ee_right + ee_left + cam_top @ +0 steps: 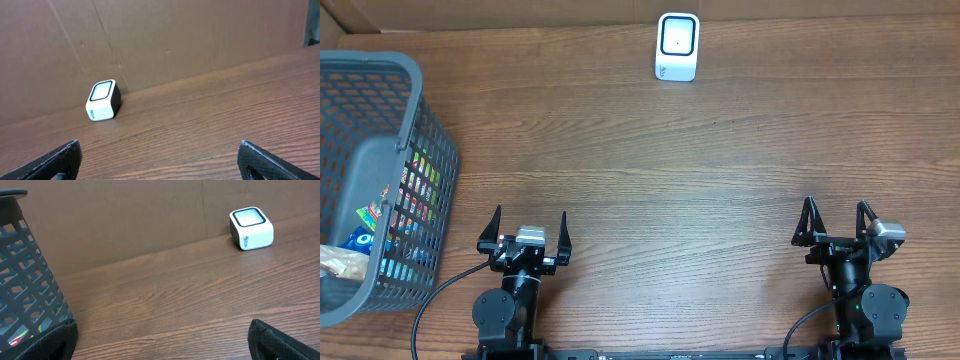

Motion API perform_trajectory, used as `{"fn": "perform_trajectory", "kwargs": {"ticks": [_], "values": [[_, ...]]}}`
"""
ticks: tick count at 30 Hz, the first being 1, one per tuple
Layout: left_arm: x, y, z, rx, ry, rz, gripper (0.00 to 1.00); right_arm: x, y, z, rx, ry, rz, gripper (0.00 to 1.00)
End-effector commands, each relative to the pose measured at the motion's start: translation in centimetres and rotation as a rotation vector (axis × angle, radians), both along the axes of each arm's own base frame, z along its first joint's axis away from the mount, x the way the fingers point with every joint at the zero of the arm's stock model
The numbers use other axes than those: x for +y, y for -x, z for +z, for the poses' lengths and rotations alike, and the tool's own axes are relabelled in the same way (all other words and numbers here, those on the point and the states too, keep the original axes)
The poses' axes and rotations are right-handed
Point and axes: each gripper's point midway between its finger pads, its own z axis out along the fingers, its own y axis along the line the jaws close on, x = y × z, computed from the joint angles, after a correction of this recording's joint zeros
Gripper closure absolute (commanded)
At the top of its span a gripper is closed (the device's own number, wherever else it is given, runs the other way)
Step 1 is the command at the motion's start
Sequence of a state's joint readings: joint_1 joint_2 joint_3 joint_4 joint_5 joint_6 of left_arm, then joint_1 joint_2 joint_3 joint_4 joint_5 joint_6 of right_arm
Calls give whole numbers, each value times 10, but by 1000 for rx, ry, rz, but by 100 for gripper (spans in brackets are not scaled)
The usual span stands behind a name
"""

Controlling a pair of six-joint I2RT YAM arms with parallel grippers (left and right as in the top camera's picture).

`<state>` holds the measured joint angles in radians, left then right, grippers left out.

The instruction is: Scan the item barcode

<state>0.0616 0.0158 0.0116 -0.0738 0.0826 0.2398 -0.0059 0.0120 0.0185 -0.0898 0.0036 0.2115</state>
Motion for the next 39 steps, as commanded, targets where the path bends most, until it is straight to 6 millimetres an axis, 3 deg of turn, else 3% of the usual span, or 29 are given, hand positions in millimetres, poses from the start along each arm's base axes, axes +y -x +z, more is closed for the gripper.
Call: {"fn": "perform_trajectory", "kwargs": {"ticks": [1, 35, 39], "values": [[0, 0, 0, -8, -15, -1, 0, 1, 0, -1, -5, 3, 5, 0], [0, 0, 2, -17, -14, -2, 0, 0, 0, -1, -5, 4, 3, 0], [-3, 0, 1, -9, 67, -12, 0, -1, 0, -1, -5, 7, -5, 0]]}}
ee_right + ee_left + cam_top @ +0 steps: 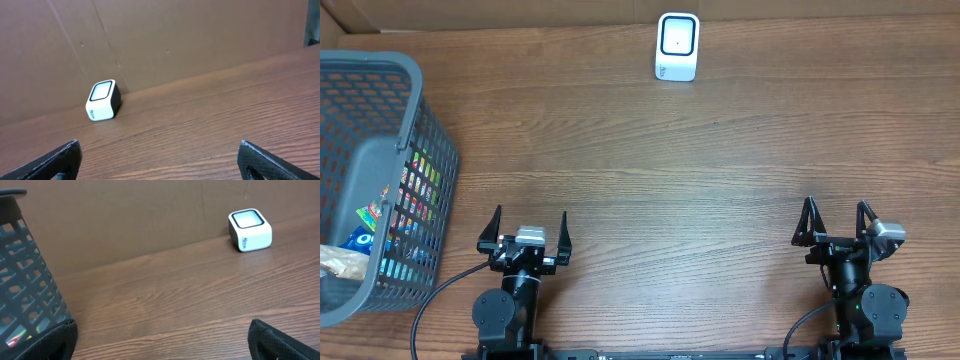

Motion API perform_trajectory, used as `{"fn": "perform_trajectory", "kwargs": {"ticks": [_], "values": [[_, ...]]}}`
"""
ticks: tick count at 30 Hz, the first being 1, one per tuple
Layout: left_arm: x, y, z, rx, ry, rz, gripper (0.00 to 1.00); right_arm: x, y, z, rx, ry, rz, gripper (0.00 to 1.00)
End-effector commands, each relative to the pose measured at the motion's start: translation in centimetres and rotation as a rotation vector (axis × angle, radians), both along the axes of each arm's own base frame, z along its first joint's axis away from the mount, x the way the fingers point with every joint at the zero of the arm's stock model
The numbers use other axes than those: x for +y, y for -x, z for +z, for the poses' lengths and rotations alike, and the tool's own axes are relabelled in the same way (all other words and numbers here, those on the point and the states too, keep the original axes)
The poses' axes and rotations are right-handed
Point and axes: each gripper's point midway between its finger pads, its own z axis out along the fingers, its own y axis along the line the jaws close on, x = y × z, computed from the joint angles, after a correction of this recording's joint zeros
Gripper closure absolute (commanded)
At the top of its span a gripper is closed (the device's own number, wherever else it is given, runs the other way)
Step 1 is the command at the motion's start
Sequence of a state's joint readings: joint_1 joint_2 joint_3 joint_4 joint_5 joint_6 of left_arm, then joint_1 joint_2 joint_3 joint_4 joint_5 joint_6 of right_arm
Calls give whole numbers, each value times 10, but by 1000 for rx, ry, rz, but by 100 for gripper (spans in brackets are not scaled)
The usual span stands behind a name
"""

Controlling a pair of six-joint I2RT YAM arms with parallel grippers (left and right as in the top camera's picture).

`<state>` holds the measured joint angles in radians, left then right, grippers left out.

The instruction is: Scan the item barcode

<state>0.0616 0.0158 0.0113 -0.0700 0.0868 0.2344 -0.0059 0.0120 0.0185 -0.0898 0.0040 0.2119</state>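
Note:
A small white barcode scanner (677, 46) with a dark-rimmed window stands at the table's far edge; it also shows in the left wrist view (250, 230) and the right wrist view (103, 100). Packaged items (405, 205) lie inside a grey mesh basket (380, 80) at the left. My left gripper (529, 231) is open near the front edge, right of the basket, with nothing between its fingers. My right gripper (835, 222) is open at the front right, also holding nothing.
A brown cardboard wall (175, 40) runs along the back of the wooden table (670, 170). The basket's wall (25, 290) stands close to the left gripper's left finger.
The left wrist view has shifted very slightly, with the scanner and basket a touch further left and higher. Nothing else has changed.

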Motion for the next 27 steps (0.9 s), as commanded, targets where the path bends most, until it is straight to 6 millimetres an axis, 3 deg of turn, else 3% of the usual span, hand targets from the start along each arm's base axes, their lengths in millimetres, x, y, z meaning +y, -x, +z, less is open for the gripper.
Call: {"fn": "perform_trajectory", "kwargs": {"ticks": [1, 5, 16, 23, 27], "values": [[-2, 0, 1, -7, 99, -6, 0, -1, 0, -1, -6, 8, -4, 0], [-2, 1, 13, -34, 204, -3, 0, -1, 1, 8, -23, 8, -4, 0], [-2, 6, 60, 10, 415, 20, 0, 1, 7, 72, -74, 66, 6, 0], [-3, -18, 115, 94, 420, 23, 0, 6, -9, 119, 8, 85, 38, 0], [-14, -40, 144, 185, 434, -36, 0, 7, -19, 144, 69, 83, 47, 0]]}}
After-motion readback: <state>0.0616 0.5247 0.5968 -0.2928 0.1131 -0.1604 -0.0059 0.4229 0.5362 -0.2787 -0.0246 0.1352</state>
